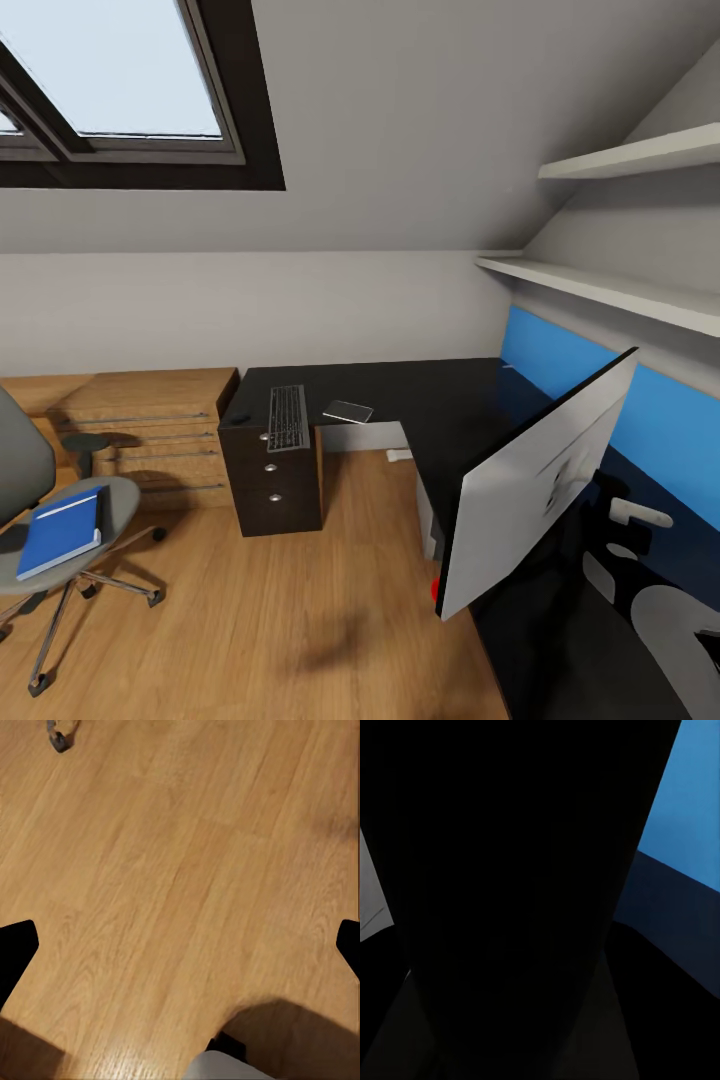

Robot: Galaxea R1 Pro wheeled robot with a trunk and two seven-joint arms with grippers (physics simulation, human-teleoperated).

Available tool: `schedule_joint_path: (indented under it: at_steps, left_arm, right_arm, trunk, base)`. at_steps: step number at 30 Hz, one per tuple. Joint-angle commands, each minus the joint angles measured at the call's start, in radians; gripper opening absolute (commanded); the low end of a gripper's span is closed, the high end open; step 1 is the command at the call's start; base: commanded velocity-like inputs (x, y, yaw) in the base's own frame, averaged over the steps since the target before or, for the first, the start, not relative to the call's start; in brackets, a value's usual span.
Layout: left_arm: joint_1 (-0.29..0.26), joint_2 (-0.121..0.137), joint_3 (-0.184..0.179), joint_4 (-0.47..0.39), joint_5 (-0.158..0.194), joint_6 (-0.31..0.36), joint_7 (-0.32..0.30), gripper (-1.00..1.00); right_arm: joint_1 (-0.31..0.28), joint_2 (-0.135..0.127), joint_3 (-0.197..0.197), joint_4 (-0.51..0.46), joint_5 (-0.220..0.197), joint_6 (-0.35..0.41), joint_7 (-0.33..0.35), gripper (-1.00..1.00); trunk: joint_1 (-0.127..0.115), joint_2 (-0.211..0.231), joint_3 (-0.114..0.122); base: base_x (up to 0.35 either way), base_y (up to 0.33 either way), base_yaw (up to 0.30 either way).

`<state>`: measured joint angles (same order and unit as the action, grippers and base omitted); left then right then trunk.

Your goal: In the bedroom, organize the workspace by keeping the computer under the desk, ensuring the monitor is on the desk, placing the keyboard on the desk next to the monitor, placing the mouse on the desk next to the keyboard, moving the folder from the swivel chair onto the desk next to the mouse, stacking the notebook on top of the folder with the pen on top of the notebook, and positioning the swivel chair next to the desk.

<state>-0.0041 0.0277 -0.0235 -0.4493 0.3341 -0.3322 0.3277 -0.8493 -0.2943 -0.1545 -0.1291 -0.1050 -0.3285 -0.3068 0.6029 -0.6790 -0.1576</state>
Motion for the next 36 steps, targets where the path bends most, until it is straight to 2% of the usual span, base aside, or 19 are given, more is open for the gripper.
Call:
schedule_joint_path:
  at_steps: [1, 3, 6, 9, 12, 21, 28, 36]
  left_arm:
    - [0.000, 0.000, -0.004, 0.000, 0.005, -0.033, 0.002, 1.00]
    - [0.000, -0.001, -0.008, 0.000, 0.003, -0.072, 0.002, 1.00]
    - [0.000, -0.001, -0.037, 0.016, -0.057, -0.161, 0.004, 1.00]
    - [0.000, -0.003, -0.045, 0.045, -0.111, -0.195, 0.005, 1.00]
    - [0.000, -0.004, -0.048, 0.058, -0.134, -0.208, 0.005, 1.00]
    - [0.000, -0.003, -0.047, 0.063, -0.142, -0.212, 0.006, 1.00]
    - [0.000, -0.003, -0.043, 0.063, -0.142, -0.212, 0.007, 1.00]
    - [0.000, -0.003, -0.041, 0.063, -0.142, -0.212, 0.007, 1.00]
  right_arm:
    - [0.000, 0.000, 0.020, 0.025, -0.027, -0.006, 0.002, -1.00]
    - [0.000, 0.000, 0.020, 0.025, -0.027, -0.006, 0.002, -1.00]
    - [0.000, 0.000, 0.020, 0.024, -0.027, -0.006, 0.002, -1.00]
    - [0.000, 0.000, 0.020, 0.023, -0.027, -0.006, 0.002, -1.00]
    - [0.000, 0.000, 0.021, 0.023, -0.027, -0.006, 0.002, -1.00]
    - [0.000, 0.000, 0.020, 0.023, -0.025, -0.006, 0.002, -1.00]
    - [0.000, 0.012, 0.021, 0.023, -0.023, -0.006, 0.000, -1.00]
    - [0.000, 0.013, 0.021, 0.022, -0.022, -0.006, 0.000, -1.00]
  trunk:
    - [0.000, -0.001, -0.002]
    - [0.000, -0.001, -0.002]
    - [0.000, -0.001, -0.002]
    - [0.000, -0.001, -0.002]
    - [0.000, -0.001, -0.002]
    - [0.000, -0.001, -0.002]
    - [0.000, -0.001, -0.002]
    - [0.000, -0.001, -0.002]
  base:
    - [0.000, 0.000, 0.000]
    - [0.000, 0.000, 0.000]
    - [0.000, 0.000, 0.000]
    - [0.000, 0.000, 0.000]
    - [-0.053, 0.000, 0.000]
    - [-0.262, -0.034, 0.000]
    - [-0.123, -0.302, 0.000]
    - [-0.077, -0.327, 0.000]
